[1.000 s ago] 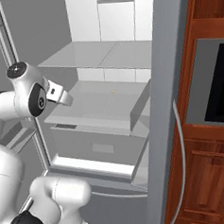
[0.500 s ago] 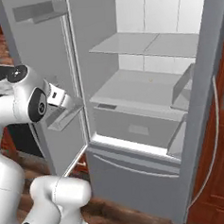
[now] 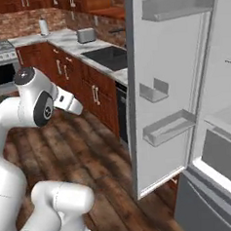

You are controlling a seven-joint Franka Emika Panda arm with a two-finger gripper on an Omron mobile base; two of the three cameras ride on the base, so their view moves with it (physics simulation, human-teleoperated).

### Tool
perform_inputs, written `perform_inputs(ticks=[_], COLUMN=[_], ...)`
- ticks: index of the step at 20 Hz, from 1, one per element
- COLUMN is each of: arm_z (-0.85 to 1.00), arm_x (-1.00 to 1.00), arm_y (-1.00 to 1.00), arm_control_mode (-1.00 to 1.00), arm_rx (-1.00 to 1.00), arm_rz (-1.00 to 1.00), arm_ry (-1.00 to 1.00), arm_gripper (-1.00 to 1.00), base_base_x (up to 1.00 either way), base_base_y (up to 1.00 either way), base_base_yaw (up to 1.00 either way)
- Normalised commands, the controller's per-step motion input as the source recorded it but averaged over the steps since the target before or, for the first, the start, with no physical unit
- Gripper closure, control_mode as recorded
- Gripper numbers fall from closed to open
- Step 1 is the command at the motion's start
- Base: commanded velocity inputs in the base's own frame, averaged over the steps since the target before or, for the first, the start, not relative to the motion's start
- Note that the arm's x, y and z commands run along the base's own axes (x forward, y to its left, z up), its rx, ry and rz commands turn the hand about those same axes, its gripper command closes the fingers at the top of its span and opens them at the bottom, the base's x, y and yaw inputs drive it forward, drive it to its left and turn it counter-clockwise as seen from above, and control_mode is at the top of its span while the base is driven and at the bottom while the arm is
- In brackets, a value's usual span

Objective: Pick the kiwi and mango from the fridge and place them on the plate next to the blender to make a fruit smoothie.

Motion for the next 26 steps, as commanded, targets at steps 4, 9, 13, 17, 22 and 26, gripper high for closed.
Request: perform_inputs(ticks=[4,9,13,17,22,26], arm_z=[0.00,0.00,0.00,0.00,0.00,0.00], arm_x=[0.00,0.00,0.00,0.00,0.00,0.00], arm_y=[0.00,0.00,0.00,0.00,0.00,0.00], arm_control_mode=[1.00,1.00,1.00,1.00,1.00,1.00], arm_rx=[0.00,0.00,0.00,0.00,0.00,0.00], arm_rz=[0.00,0.00,0.00,0.00,0.00,0.00], arm_ry=[0.00,0.00,0.00,0.00,0.00,0.00], arm_gripper=[1.00,1.00,1.00,1.00,1.00,1.00], base_base_x=[-0.09,0.02,0.65,1.00,0.75,0.13], base_base_y=[0.30,0.35,0.06,0.00,0.00,0.00], base_base_yaw=[1.00,0.94,0.76,0.60,0.77,0.99])
